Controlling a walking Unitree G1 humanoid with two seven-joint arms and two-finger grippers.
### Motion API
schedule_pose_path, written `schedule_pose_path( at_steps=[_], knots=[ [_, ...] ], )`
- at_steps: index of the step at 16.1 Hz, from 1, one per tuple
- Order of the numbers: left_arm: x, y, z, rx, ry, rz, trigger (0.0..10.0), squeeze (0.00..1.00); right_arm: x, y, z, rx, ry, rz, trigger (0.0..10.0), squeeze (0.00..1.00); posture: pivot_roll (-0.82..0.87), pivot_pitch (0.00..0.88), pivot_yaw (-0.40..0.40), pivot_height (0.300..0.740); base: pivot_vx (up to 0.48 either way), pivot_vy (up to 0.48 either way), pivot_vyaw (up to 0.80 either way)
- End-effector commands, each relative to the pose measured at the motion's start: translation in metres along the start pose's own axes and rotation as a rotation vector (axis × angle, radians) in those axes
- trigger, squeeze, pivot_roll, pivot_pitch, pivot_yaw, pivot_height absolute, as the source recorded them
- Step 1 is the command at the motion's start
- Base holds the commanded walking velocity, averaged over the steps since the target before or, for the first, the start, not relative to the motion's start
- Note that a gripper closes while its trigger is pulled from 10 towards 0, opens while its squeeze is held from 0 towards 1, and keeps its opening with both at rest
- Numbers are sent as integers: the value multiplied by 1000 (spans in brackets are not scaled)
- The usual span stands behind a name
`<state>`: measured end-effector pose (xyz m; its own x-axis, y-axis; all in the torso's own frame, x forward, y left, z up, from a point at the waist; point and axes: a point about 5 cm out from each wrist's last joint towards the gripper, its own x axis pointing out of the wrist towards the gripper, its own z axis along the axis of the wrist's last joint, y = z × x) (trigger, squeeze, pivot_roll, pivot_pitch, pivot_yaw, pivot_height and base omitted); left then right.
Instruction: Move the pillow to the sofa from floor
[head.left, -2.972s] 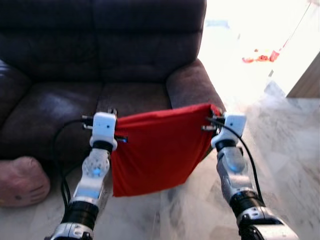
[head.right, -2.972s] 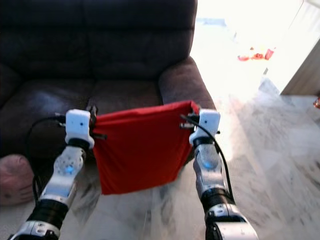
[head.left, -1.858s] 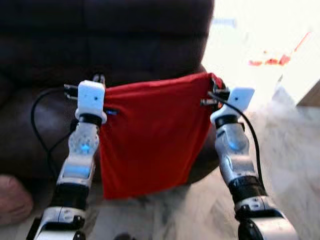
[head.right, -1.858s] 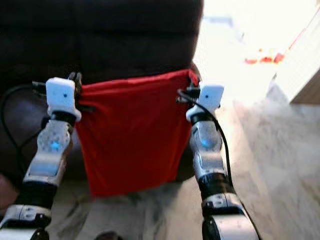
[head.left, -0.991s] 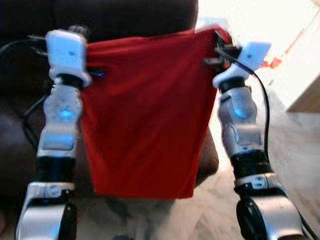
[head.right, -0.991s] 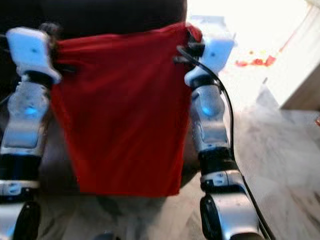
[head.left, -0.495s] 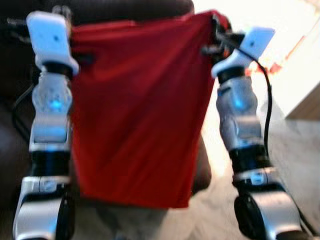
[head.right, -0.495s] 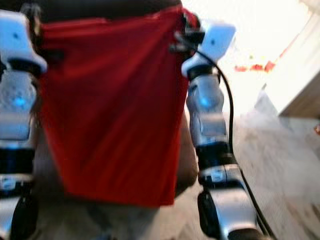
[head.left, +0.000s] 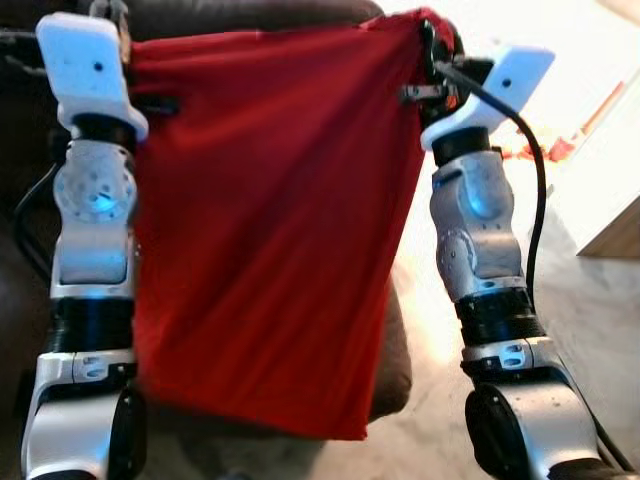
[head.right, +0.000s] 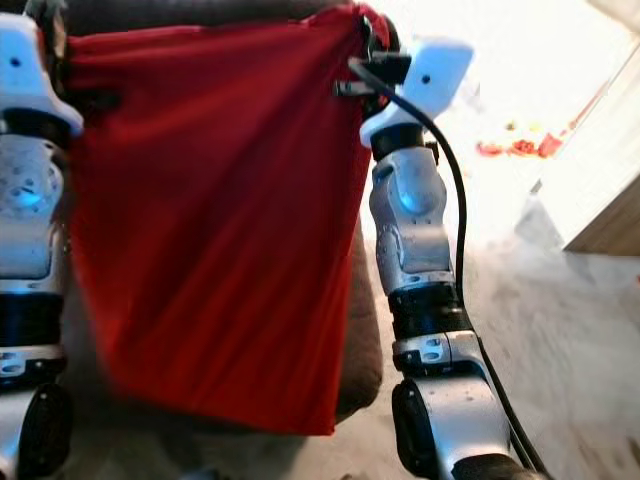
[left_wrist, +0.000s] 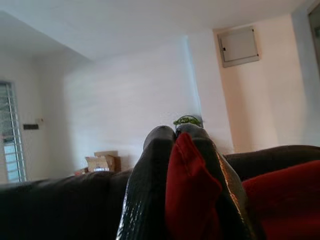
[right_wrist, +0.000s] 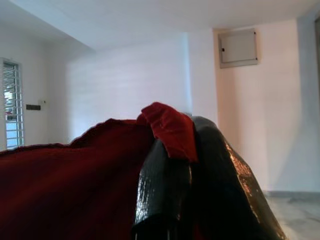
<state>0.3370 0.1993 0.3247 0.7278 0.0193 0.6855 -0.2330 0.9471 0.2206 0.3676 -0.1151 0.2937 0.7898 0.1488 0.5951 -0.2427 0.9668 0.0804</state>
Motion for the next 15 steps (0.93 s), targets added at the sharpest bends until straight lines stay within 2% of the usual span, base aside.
schedule_pose_path(
  at_steps=[1, 7, 9, 11, 15],
  knots=[
    [5, -6, 18, -21, -84, -15, 10000, 0, 4, -12, 22, -16, -97, -33, 10000, 0, 137, 19, -89, 740, 334, 0, 0],
    [1, 1, 12, -9, -63, 20, 10000, 0, 5, -6, 25, -22, -109, -1, 10000, 0, 132, 25, -91, 740, 313, 0, 0],
    [-1, 5, 5, -18, -32, 34, 10000, 0, 5, 1, 23, -30, -95, 40, 10000, 0, 131, 23, -92, 740, 0, 0, 0],
    [-5, 5, -4, -41, 9, 32, 10000, 0, 4, 8, 14, -55, -56, 78, 10000, 0, 130, 23, -96, 740, 0, 0, 0],
    [-11, 0, -17, -32, 76, -18, 10000, 0, -3, 7, -10, -44, 42, 83, 10000, 0, 126, 26, -99, 740, 0, 0, 0]
  ],
)
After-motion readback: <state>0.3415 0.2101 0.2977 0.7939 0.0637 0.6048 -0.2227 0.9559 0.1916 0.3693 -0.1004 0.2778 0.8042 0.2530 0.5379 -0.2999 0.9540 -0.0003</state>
